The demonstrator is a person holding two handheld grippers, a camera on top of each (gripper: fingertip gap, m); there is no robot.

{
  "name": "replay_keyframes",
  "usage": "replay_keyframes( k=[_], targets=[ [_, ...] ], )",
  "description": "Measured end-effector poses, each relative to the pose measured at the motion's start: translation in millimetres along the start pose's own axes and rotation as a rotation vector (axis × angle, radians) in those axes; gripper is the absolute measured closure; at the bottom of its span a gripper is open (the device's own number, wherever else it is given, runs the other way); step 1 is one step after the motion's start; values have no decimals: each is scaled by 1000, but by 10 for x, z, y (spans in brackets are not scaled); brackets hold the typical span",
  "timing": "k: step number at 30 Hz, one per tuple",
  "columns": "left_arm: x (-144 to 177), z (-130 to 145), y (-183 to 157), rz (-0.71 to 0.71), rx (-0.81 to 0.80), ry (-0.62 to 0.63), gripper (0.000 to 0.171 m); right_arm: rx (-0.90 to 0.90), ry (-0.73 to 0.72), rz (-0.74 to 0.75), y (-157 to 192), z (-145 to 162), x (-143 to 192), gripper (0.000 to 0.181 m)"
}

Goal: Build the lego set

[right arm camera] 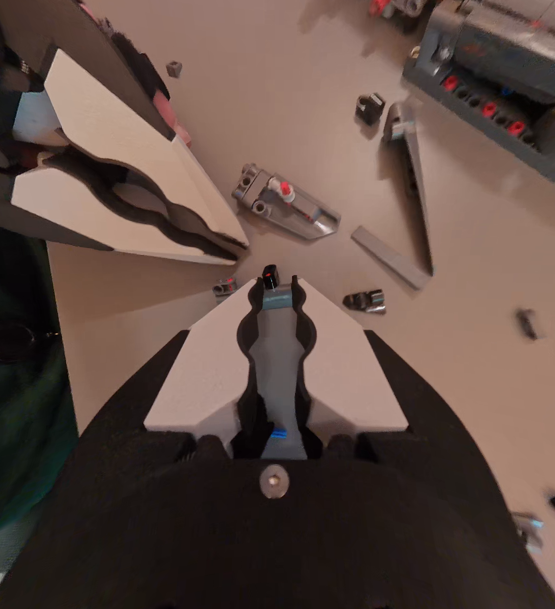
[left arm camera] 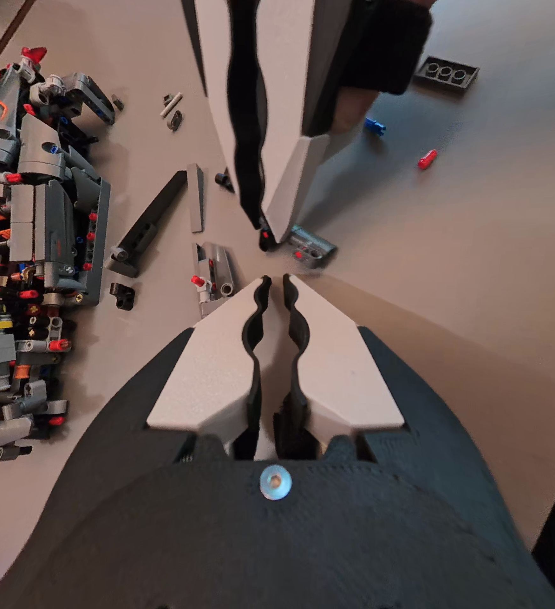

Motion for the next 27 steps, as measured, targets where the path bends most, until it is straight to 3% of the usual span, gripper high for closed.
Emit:
replay_keyframes(
  k=[3, 6, 9, 13, 19, 27],
  targets=[
    [-15, -26, -10, 21, 14, -12, 165, -62, 1, 48, 68, 59, 33, 166],
    [-14, -25, -19, 19, 7, -7, 164, -73, -40, 116, 133, 109, 147, 154],
    [67, -18, -18, 19, 11, -25, 165, -54, -106, 135, 274, 244, 415, 161],
    [147, 9, -35, 19, 13, -43, 165, -30, -43, 185, 450, 586, 582, 170],
    [176, -17, -80, 34, -4, -71, 165, -32, -27, 236, 515, 785, 523, 170],
    [211, -49, -160, 26, -37, -96, 163, -44, -34, 212, 509, 807, 391, 179]
  ],
)
Point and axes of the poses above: each gripper's, where its closed fingertips meet, x back along the fingers, z out of its underside, y = z × x across the jaws, the point moved 7 cm from there along x, back along the fingers, and after that the axes turned 5 degrees about z, right-handed, at the moved point
